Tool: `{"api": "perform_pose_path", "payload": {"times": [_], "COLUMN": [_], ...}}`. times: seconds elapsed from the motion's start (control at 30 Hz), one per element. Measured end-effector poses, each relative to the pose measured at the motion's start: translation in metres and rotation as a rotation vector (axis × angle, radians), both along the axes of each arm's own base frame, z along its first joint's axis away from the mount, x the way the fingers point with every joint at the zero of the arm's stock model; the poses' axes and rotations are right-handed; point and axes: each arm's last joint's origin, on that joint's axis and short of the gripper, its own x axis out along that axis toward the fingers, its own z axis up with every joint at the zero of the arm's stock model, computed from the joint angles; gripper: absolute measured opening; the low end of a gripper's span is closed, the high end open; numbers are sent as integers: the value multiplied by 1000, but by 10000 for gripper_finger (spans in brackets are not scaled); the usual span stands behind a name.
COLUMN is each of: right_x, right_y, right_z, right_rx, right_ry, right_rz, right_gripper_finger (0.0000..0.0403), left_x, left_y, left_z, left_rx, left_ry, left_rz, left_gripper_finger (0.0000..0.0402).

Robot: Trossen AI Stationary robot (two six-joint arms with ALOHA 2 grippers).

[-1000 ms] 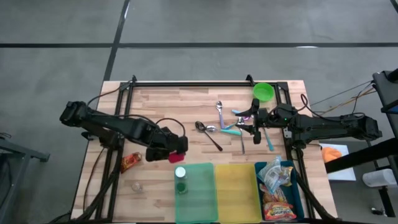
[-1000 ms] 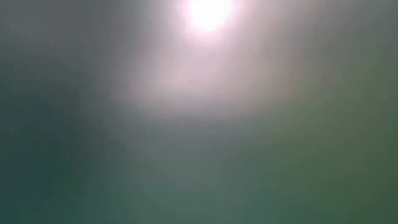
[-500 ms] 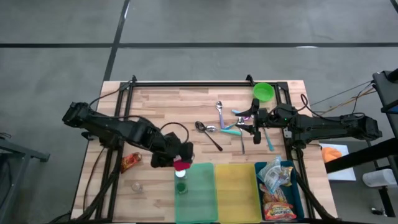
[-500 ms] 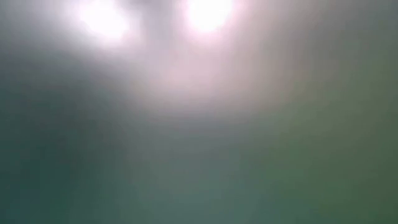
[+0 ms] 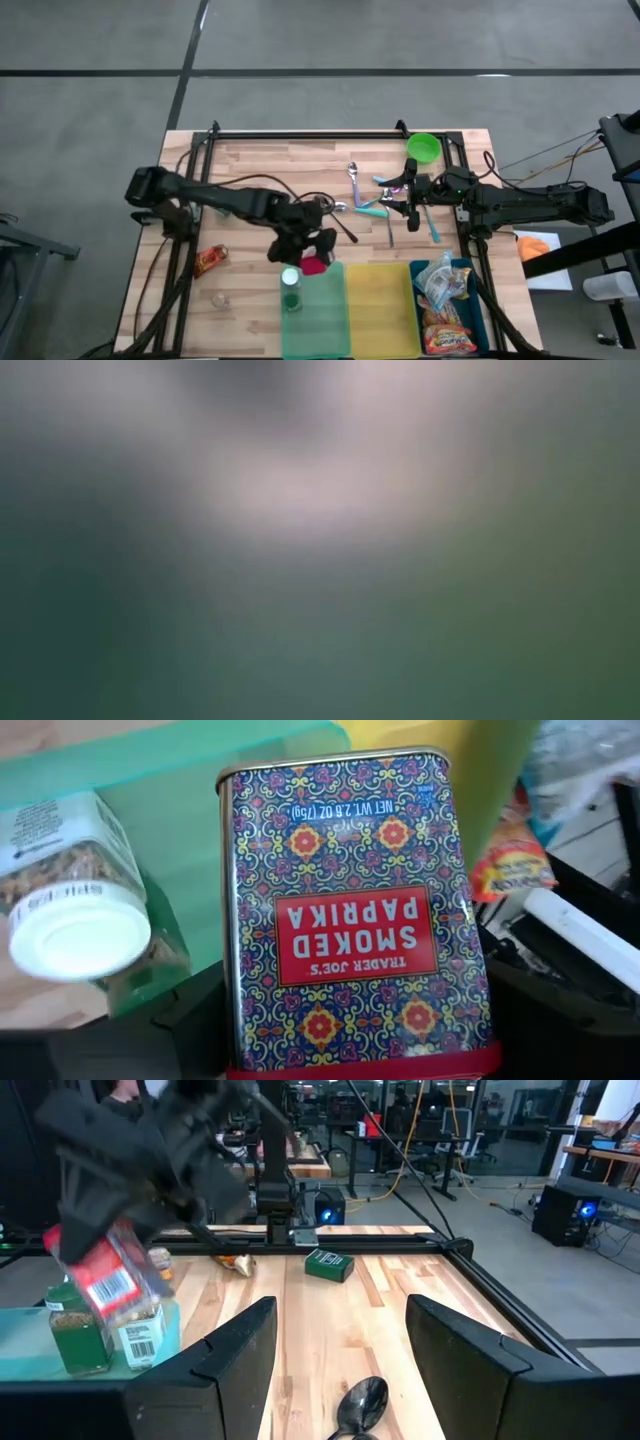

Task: Pick & Place Food Item
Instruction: Put the red seasoning can into the green bin

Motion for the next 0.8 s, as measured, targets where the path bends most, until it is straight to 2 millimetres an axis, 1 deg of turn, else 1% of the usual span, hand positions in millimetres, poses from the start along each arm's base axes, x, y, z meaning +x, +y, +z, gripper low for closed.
{"api": "perform_pose_path", "payload": {"times": [0.2, 0.33, 0.4, 0.47, 0.53, 0.6, 0.73, 0.8], "right_x": [0, 0, 0, 0, 0, 0, 0, 0], "right_y": [0, 0, 0, 0, 0, 0, 0, 0], "right_z": [0, 0, 0, 0, 0, 0, 0, 0], "right_rx": [0, 0, 0, 0, 0, 1, 0, 0], "right_ry": [0, 0, 0, 1, 2, 2, 3, 3], "right_rz": [0, 0, -1, 0, 0, -1, 0, 0], "right_gripper_finger": [221, 221, 221, 221, 221, 221, 221, 221], "left_x": [13, 20, 22, 23, 24, 23, 20, 18], "left_y": [15, 20, 20, 19, 20, 23, 25, 24], "left_z": [-24, -37, -42, -47, -49, -51, -57, -63], "left_rx": [-97, -156, -187, -214, -230, -233, -233, -238], "left_ry": [75, 108, 119, 138, 154, 161, 185, 197], "left_rz": [-20, -40, -59, -74, -77, -71, -63, -61], "left_gripper_finger": [293, 294, 307, 322, 326, 320, 295, 294]}}
